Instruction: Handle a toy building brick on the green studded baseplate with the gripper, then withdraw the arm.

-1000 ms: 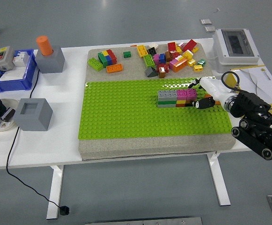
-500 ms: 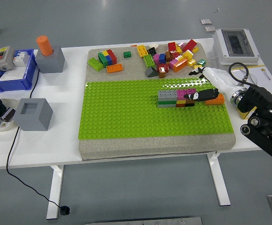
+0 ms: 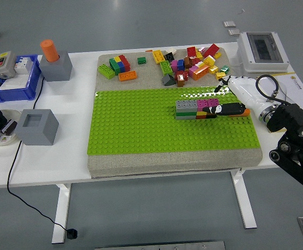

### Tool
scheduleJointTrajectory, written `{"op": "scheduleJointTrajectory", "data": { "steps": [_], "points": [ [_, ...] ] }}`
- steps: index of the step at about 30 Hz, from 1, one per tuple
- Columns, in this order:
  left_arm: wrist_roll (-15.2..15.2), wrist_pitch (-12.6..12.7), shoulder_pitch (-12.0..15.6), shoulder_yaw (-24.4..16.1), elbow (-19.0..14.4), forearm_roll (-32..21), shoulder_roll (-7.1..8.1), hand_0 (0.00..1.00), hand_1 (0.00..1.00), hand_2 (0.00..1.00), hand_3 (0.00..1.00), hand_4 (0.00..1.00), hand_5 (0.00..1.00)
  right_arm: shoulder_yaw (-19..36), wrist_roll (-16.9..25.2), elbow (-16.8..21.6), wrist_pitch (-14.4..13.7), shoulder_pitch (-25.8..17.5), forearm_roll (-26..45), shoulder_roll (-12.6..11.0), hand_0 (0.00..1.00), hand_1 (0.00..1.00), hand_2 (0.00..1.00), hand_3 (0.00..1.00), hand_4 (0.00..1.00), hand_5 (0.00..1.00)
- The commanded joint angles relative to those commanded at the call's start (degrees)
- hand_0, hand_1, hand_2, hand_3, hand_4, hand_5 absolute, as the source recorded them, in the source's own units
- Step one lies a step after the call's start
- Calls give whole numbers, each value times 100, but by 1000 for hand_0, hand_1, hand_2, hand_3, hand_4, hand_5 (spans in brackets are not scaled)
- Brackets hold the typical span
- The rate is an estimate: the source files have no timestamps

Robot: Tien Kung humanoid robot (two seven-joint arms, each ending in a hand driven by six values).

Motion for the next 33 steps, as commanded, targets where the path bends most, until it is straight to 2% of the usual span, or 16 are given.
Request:
{"op": "scheduleJointTrajectory", "data": {
  "steps": [4, 20, 33],
  "points": [
    [-7, 4, -4, 10, 0, -14, -3, 789, 803, 753, 434, 998, 884, -40, 28, -139, -30, 13, 41, 81, 834, 813, 867, 560, 998, 793],
    [-13, 4, -12, 11, 0, -17, -8, 789, 801, 752, 433, 998, 885, -231, 53, -527, -13, 127, 45, 231, 838, 809, 866, 563, 998, 796],
    [-16, 6, 5, 8, 0, -4, -20, 789, 802, 751, 433, 998, 886, -310, 73, -661, -20, 132, 50, 273, 840, 811, 862, 557, 998, 788]
  ]
}}
